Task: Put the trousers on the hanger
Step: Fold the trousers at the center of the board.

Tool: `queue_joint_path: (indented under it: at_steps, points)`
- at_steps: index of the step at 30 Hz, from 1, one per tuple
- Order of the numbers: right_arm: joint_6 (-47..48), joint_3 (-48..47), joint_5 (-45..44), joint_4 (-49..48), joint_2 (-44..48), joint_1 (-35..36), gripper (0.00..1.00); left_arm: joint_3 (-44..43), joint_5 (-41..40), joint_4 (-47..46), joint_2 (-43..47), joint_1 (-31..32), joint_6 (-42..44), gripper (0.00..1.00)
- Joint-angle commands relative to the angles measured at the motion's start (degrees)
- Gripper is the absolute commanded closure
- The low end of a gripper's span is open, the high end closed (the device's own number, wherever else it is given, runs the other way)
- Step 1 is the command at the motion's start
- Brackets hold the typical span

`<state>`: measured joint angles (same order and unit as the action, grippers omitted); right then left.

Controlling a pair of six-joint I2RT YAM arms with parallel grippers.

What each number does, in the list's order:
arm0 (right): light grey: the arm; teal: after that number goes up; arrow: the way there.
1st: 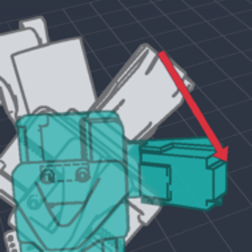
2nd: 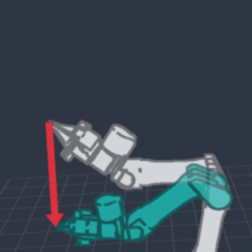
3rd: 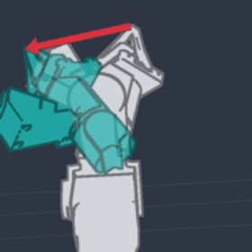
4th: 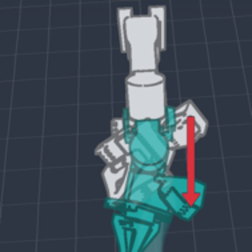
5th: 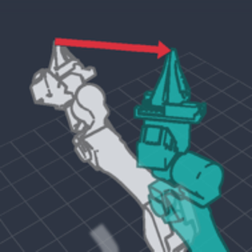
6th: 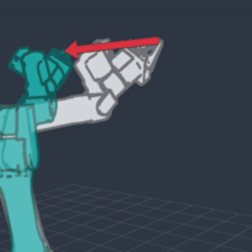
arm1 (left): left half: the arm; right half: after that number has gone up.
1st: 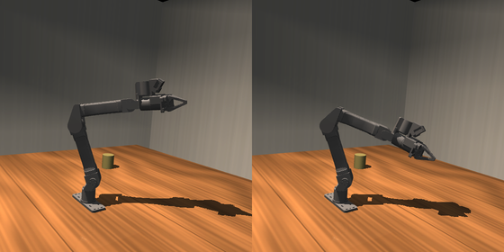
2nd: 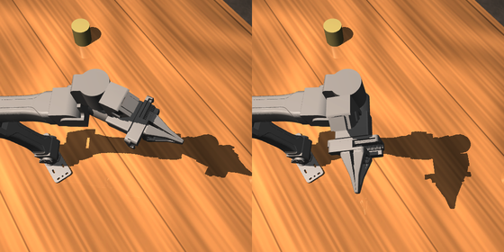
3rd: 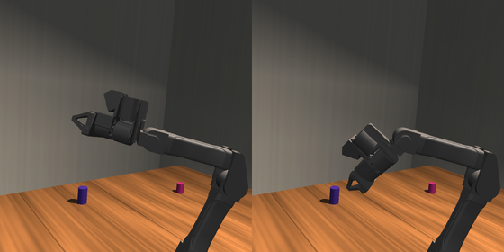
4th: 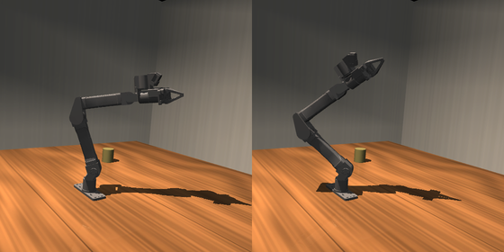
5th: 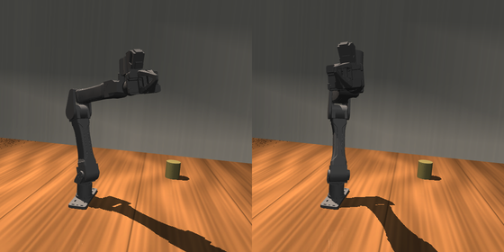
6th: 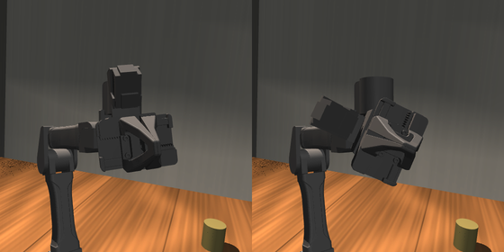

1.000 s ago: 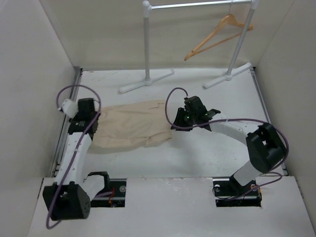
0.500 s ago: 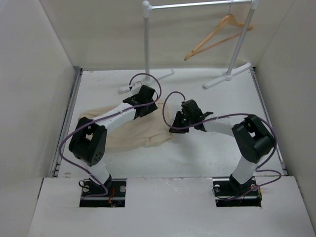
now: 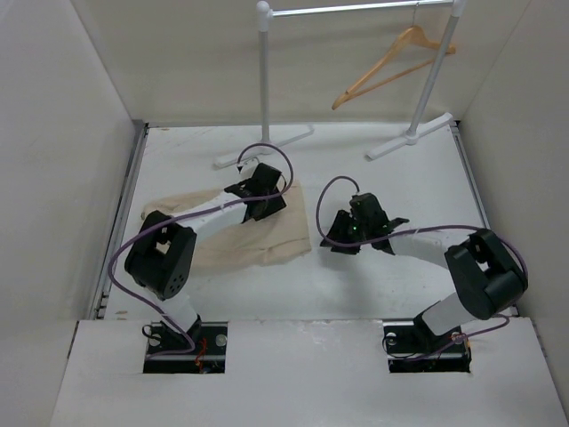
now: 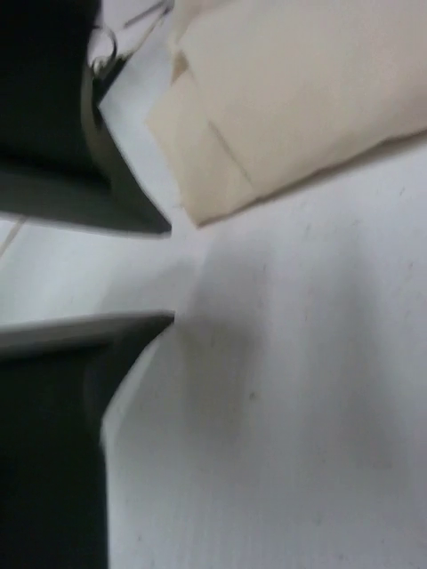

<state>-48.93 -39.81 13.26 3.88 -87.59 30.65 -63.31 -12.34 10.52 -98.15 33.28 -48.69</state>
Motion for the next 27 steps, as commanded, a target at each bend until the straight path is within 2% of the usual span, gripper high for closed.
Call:
queue_joint_path:
  at_steps: [1,2,4,8,10,11,12,13,15,17,24,26,27]
  points:
    - [1.6,-4.6,0.3,-1.0,2.7,1.1,0.42,0.5,-0.2,-1.7,6.9,-0.4,-0.6,0.55]
    - [1.9,-6.4,0.1,-0.9,1.8,2.1,0.36,0.4,-0.4,-1.6,8.2,-1.1,-0.5,0.55]
    - [2.0,-9.8,0.0,-1.1,-1.4,2.7,0.31,0.9,-0.9,-1.2,11.0,-2.6,-0.4,0.54]
    - [1.2,-14.2,0.4,-2.5,-10.7,3.0,0.31,5.0,-0.7,-1.0,16.0,-6.4,-0.3,0.54]
    - [0.1,-14.9,0.2,-3.4,-14.3,3.0,0.39,8.3,0.2,-1.0,18.0,-8.5,-0.4,0.54]
    - [-0.6,-14.5,0.2,-4.4,-15.1,2.9,0.46,9.6,0.8,-1.0,18.8,-9.5,-0.4,0.54]
    - [-1.3,-13.9,0.4,-5.3,-15.6,3.0,0.56,11.0,1.4,-1.0,19.5,-10.6,-0.3,0.54]
    - [-2.4,-12.7,0.4,-6.2,-15.6,3.0,0.72,12.7,1.9,-1.4,20.2,-12.2,-0.1,0.54]
    - [-3.5,-10.4,0.2,-6.8,-14.2,3.0,0.87,14.6,2.2,-1.6,20.8,-14.7,0.1,0.54]
    - [-4.8,-6.5,-0.5,-6.8,-10.9,2.5,0.93,16.2,3.6,-1.9,21.1,-17.5,0.3,0.54]
    - [-5.5,6.7,-2.2,-3.7,2.5,0.3,0.94,18.7,5.1,-5.3,16.8,-21.9,2.3,0.54]
    - [-5.3,8.9,-3.5,-2.6,5.2,0.2,0.9,18.9,5.0,-5.9,15.3,-22.7,2.5,0.54]
    - [-4.9,9.3,-3.8,-2.0,6.4,0.1,0.85,18.8,5.1,-5.9,14.9,-23.0,2.6,0.54]
